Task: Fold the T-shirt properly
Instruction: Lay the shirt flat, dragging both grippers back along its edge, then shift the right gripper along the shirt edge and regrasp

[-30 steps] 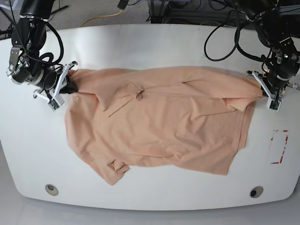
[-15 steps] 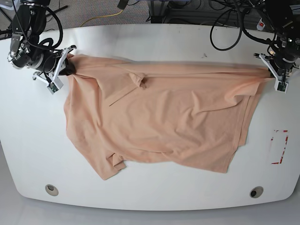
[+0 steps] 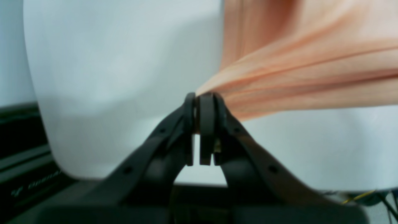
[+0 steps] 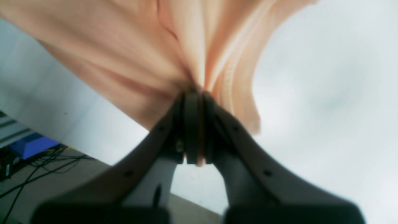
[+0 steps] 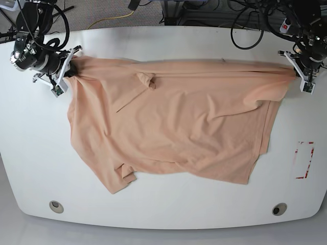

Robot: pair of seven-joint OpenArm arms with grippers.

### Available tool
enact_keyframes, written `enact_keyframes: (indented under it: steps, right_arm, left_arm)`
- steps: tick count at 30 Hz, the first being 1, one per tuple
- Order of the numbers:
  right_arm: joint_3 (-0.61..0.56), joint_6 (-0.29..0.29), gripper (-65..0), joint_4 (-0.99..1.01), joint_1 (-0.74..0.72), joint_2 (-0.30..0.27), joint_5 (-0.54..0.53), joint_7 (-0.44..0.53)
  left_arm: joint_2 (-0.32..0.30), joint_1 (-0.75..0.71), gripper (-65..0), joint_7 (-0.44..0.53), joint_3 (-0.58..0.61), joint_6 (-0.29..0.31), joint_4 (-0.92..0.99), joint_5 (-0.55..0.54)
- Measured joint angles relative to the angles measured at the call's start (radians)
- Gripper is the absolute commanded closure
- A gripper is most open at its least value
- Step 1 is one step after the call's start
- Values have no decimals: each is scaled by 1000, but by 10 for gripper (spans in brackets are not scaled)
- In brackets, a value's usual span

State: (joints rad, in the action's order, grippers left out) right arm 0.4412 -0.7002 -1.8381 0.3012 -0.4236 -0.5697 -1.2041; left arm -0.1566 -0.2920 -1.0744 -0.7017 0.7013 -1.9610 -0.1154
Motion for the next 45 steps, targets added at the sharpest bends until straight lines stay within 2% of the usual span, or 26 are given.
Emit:
enact_keyframes:
  steps: [7, 9, 13, 17, 21, 23, 25, 28, 35, 40, 45]
  right_arm:
    - [16, 0, 0, 0, 3, 5, 9, -1]
    - [18, 0, -13, 0, 3, 19, 16, -1]
    - [18, 0, -178, 0, 6, 29, 17, -3]
    - [21, 1, -339, 0, 24, 32, 24, -4]
    - [66, 0, -409, 0, 33, 58, 20, -7]
    - [99, 1, -415, 0, 32, 70, 23, -8]
    - [123, 1, -417, -6, 33, 78, 24, -13]
    - [129, 1, -417, -35, 34, 84, 24, -22]
    - [125, 1, -417, -119, 32, 154, 24, -76]
    - [98, 1, -417, -120, 27, 165, -33, -76]
    - [-16, 1, -415, -120, 16, 182, -89, -71]
  left_arm:
    - [1, -59, 0, 5, 3, 3, 0, -9]
    - [2, -86, -44, -8, 3, 3, 1, -8]
    - [0, -87, -188, -5, 5, 3, 2, 0]
    - [0, -88, -229, -5, 3, 3, 3, 4]
    - [-6, -86, -267, -14, 3, 3, 28, 6]
    - [-8, -80, -283, -70, 3, 3, 47, 7]
    - [-7, -77, -285, -102, 3, 3, 55, 7]
    - [-5, -64, -254, -106, 2, 2, 56, 10]
    - [-2, -56, -244, -104, 2, 2, 56, 10]
    - [-2, -54, -233, -100, 2, 2, 56, 10]
    - [-2, -54, -67, -99, 2, 2, 56, 14]
